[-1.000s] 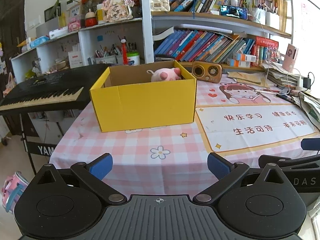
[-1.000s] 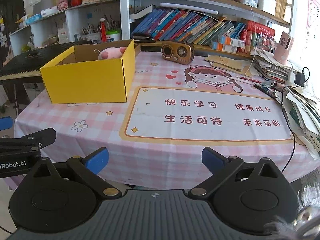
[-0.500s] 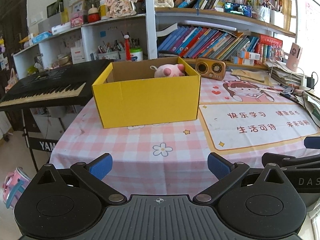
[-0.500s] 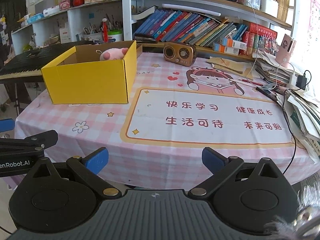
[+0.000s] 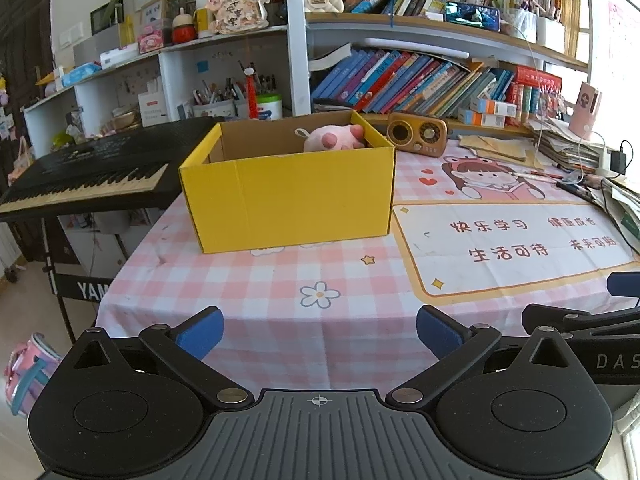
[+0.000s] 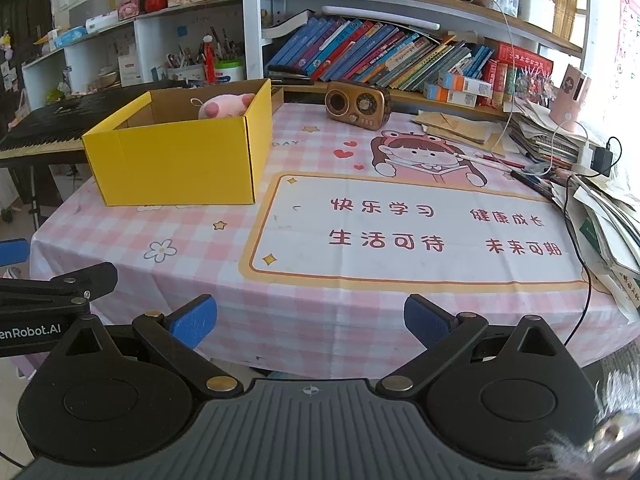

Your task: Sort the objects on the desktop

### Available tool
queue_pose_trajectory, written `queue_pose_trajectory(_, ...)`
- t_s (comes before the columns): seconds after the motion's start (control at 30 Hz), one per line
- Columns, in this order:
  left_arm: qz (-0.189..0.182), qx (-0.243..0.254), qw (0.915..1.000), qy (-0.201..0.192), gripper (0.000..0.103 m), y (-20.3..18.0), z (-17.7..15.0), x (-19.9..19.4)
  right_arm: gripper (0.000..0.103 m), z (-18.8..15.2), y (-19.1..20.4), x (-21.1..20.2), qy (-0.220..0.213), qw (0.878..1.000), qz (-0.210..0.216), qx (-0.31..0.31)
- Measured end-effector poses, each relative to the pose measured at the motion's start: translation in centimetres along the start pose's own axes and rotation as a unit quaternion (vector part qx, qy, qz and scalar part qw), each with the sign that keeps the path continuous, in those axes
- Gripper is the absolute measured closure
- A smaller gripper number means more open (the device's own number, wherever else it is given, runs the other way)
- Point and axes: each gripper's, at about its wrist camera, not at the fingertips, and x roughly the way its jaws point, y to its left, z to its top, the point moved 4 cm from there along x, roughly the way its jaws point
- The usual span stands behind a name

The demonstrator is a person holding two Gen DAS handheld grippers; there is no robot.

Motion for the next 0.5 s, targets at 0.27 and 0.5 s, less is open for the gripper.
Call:
queue_pose_trajectory(0.27, -0.005, -0.002, 1.0000, 0.002, 0.000, -0.10, 0.13, 0.22, 0.002, -0.13, -0.26, -0.15, 0.000, 1.000, -0.001, 0.002)
queue_pose_trajectory(0.5, -0.004, 0.000, 1.0000, 0.008, 0.000, -0.29, 0.07, 0.47, 0.002, -0.10, -0.54, 0.05, 0.005, 1.000, -0.002, 0.005)
